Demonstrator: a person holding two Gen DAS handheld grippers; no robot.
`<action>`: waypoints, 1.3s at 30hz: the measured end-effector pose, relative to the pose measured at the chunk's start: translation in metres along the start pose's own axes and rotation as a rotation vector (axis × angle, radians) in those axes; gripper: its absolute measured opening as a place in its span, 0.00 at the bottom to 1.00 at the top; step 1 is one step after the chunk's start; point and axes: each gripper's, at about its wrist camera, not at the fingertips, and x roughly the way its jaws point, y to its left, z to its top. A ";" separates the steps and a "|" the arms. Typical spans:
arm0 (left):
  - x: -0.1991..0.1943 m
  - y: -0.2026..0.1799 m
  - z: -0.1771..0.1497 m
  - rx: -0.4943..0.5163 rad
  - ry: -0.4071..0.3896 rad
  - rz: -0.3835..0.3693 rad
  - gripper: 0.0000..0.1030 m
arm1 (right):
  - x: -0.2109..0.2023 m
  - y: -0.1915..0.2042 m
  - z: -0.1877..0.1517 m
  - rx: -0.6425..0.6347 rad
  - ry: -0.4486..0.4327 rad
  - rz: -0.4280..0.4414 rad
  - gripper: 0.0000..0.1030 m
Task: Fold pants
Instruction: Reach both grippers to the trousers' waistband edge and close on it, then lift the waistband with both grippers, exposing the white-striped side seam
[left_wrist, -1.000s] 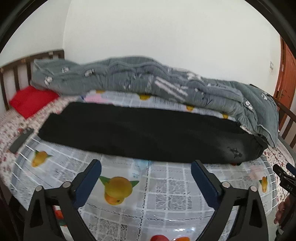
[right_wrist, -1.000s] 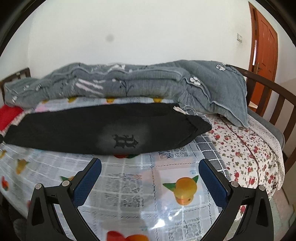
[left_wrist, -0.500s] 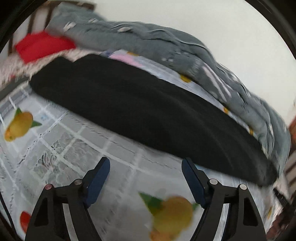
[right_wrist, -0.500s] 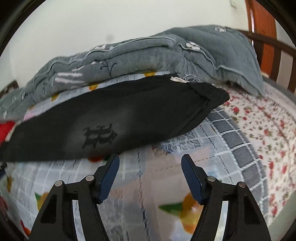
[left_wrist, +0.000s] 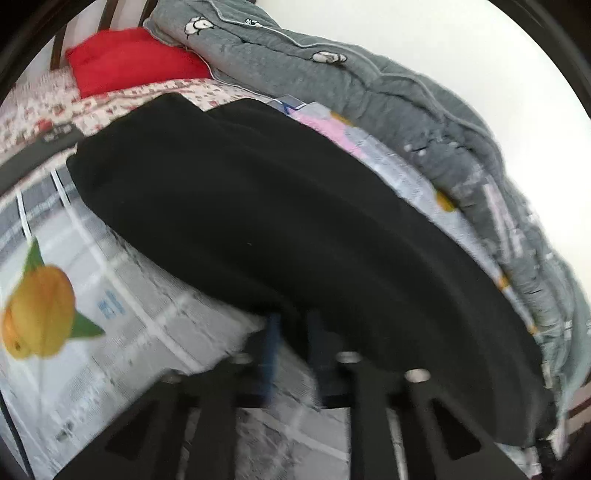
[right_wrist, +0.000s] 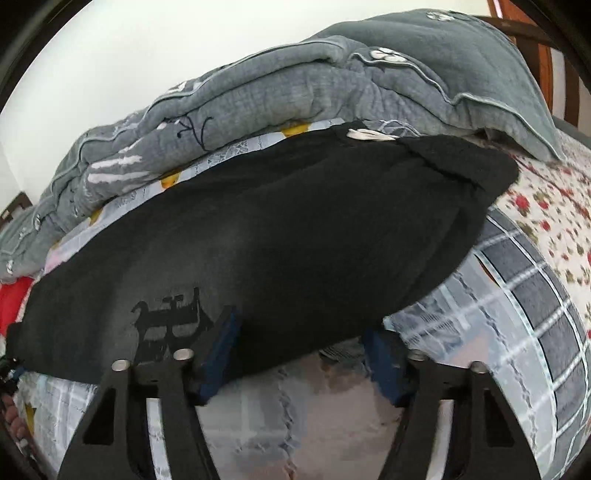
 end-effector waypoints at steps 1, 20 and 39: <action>-0.004 -0.001 0.001 0.013 -0.020 -0.008 0.07 | 0.000 0.004 0.001 -0.017 -0.004 -0.014 0.35; -0.007 -0.068 0.079 0.206 -0.211 -0.008 0.06 | -0.001 0.066 0.084 -0.182 -0.205 0.019 0.14; 0.078 -0.092 0.104 0.223 -0.236 0.023 0.08 | 0.094 0.081 0.139 -0.054 -0.234 0.043 0.14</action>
